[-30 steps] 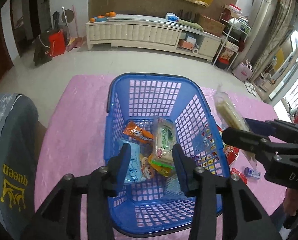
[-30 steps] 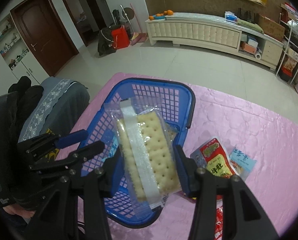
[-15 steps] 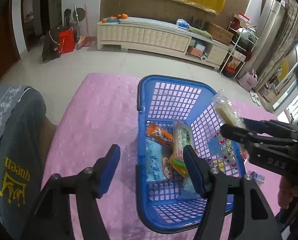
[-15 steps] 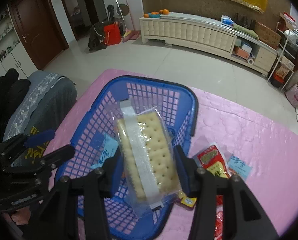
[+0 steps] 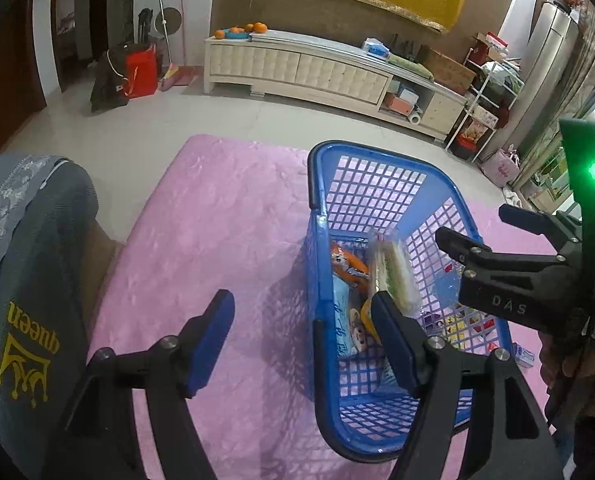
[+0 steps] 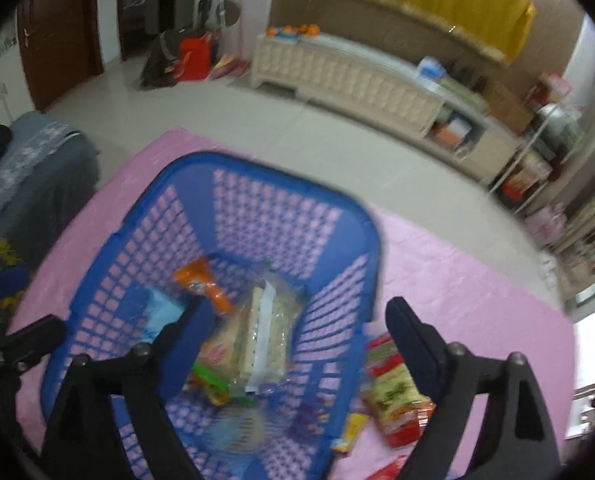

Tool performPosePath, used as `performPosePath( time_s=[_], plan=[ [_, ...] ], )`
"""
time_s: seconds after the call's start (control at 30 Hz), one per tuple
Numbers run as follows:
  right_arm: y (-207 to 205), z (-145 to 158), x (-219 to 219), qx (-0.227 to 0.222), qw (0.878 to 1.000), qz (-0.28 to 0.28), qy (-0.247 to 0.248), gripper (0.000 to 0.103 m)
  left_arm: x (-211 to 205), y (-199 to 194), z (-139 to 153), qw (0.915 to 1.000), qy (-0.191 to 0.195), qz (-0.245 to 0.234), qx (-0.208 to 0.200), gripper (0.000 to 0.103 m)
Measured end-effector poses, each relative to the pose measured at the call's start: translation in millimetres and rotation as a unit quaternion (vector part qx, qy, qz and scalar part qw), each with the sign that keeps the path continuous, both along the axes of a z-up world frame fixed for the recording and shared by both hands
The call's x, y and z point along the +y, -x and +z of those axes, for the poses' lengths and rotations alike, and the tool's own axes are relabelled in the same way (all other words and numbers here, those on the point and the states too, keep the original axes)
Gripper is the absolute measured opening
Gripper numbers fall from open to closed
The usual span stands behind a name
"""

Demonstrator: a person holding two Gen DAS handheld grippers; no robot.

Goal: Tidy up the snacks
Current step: 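Open both tools to drop the two packs into the basket, then move both open tools back to the remaining snacks beside the basket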

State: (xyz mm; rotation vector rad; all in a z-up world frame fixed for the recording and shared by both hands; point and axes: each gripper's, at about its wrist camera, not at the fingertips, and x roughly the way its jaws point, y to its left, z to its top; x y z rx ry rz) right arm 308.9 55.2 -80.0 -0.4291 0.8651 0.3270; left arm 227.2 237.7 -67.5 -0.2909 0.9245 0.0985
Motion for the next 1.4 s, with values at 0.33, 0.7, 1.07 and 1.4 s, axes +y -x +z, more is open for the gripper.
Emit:
performPosePath(
  time_s=[0.33, 0.7, 1.07, 1.4],
  plan=[
    [30, 26, -41, 0.036, 0.997, -0.023, -0.069, 0.093, -24, 20, 22, 0.9996, -0.014, -0.015, -0.02, 0.069],
    [74, 61, -87, 0.035, 0.993, -0.008, -0.114, 0.093, -61, 50, 52, 0.9982, -0.029, -0.023, -0.048, 0.08],
    [97, 67, -144, 0.032, 0.992, -0.01, -0.119, 0.093, -131, 58, 49, 0.9956, -0.036, -0.075, -0.044, 0.08],
    [105, 38, -198, 0.066, 0.992, -0.028, -0.103, 0.093, -181, 59, 31, 0.9927, -0.038, -0.108, -0.038, 0.08]
  ],
)
